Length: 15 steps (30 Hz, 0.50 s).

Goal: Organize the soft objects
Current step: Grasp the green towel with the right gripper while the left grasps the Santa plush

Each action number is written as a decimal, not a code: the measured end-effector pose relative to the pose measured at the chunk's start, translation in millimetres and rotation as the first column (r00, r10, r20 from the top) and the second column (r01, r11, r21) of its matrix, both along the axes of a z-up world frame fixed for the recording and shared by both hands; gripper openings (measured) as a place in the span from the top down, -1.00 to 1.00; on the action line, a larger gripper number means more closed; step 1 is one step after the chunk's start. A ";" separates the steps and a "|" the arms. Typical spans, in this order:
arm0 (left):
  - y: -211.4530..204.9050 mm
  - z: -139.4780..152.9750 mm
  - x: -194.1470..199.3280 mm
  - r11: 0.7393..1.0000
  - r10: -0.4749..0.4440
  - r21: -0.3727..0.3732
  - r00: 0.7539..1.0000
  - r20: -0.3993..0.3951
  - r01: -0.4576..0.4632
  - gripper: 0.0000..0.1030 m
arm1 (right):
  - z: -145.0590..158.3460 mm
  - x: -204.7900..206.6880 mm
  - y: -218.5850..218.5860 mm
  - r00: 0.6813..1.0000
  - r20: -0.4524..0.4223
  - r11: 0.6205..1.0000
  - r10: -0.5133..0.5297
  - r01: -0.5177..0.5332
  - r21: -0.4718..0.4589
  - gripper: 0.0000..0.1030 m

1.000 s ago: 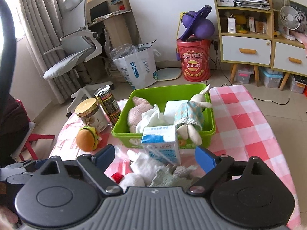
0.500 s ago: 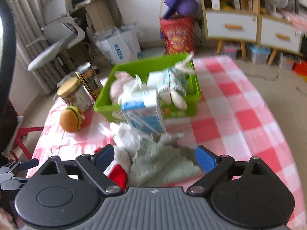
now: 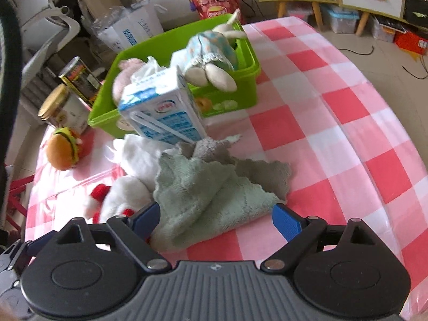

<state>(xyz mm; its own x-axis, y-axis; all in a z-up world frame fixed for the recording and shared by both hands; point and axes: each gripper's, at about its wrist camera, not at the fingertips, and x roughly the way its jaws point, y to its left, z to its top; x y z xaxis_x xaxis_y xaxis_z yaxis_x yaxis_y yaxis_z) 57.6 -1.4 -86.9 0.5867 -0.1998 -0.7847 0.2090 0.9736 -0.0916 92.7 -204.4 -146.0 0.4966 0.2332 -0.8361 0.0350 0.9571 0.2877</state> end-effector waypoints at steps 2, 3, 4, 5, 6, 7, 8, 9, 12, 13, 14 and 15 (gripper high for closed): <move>-5.0 -0.4 2.0 1.000 -0.001 -0.013 1.000 0.001 0.001 -0.90 | -3.1 2.6 0.2 1.000 -0.005 1.000 -0.008 0.008 0.004 -0.16; -6.9 -0.4 3.1 1.000 0.001 -0.020 1.000 0.002 -0.001 -0.90 | -4.6 4.4 0.6 1.000 -0.009 1.000 -0.011 0.011 0.010 -0.08; -8.7 -0.7 4.5 1.000 0.003 -0.028 1.000 0.003 -0.003 -0.90 | -6.2 5.8 1.0 1.000 -0.014 1.000 -0.010 0.011 0.016 -0.02; -10.6 -0.9 5.5 0.999 0.005 -0.036 1.000 0.003 -0.005 -0.89 | -8.3 6.7 1.7 1.000 -0.020 1.000 -0.010 0.011 0.021 0.02; -12.6 -1.3 6.8 0.999 0.007 -0.044 1.000 0.004 -0.007 -0.89 | -10.6 7.7 3.1 1.000 -0.029 1.000 -0.007 0.008 0.022 0.12; -14.0 -1.9 7.8 0.998 0.008 -0.055 1.000 0.004 -0.007 -0.89 | -13.0 8.8 4.5 0.999 -0.037 1.000 -0.001 0.001 0.022 0.22; -15.6 -1.9 8.9 0.998 0.007 -0.062 1.000 0.002 -0.007 -0.89 | -14.9 9.1 6.1 0.999 -0.041 1.000 0.005 -0.004 0.021 0.26; -17.6 -2.2 9.5 0.998 0.005 -0.064 1.000 0.002 -0.005 -0.88 | -16.4 9.4 7.5 0.999 -0.044 1.000 0.009 -0.008 0.017 0.31; -23.6 -3.9 10.7 0.998 -0.008 -0.058 1.000 0.009 0.009 -0.86 | -18.4 9.5 9.2 0.999 -0.045 1.000 0.016 -0.016 0.016 0.51; -25.2 -4.5 11.1 0.998 -0.011 -0.056 1.000 0.008 0.012 -0.86 | -19.0 9.7 9.0 0.999 -0.046 1.000 0.018 -0.017 0.021 0.59; -26.9 -5.3 11.3 0.998 -0.013 -0.055 1.000 0.006 0.013 -0.85 | -19.5 9.9 9.0 0.999 -0.047 1.000 0.020 -0.019 0.023 0.62; -28.4 -5.8 11.7 0.998 -0.015 -0.055 1.000 0.004 0.015 -0.85 | -20.6 10.1 9.4 0.999 -0.046 0.999 0.023 -0.022 0.025 0.69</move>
